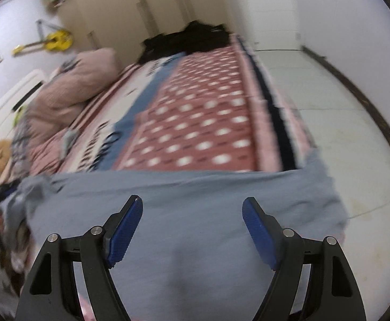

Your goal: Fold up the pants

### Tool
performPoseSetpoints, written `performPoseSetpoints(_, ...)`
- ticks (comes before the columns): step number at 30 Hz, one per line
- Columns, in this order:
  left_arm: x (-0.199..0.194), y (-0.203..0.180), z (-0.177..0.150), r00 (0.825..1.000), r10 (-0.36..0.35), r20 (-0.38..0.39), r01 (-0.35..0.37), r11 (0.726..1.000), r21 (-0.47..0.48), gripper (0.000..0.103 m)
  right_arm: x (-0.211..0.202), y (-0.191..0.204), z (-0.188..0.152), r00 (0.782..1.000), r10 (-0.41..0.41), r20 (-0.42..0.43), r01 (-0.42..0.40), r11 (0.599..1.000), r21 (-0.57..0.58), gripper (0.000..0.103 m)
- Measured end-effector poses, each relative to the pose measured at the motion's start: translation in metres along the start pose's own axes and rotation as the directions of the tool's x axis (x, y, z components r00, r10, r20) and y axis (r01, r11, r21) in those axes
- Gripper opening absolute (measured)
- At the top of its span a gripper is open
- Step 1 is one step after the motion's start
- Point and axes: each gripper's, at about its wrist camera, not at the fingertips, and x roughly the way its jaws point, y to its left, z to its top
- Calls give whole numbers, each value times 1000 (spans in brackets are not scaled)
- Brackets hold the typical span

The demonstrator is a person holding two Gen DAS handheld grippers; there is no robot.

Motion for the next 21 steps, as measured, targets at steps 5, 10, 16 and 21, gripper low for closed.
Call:
performPoseSetpoints(5,-4,-9,5,999,-45,0,45,999,12,76,29,68,2,995,92,-43,-98,981,-167,74)
performPoseSetpoints(10,-20,-29,-2,993,-104,53,100,991,85,76,78,149,2,966,206,-155,-247,914,-322,74)
performPoseSetpoints(16,-28,-39,8,983,-156,100,138,975,173,77,123,239,-7,943,268,-199,-333,789,-517,91)
performPoseSetpoints(21,-8,-29,15,990,-134,46,121,970,212,77,164,292,-14,938,240,-250,-345,710,-614,89)
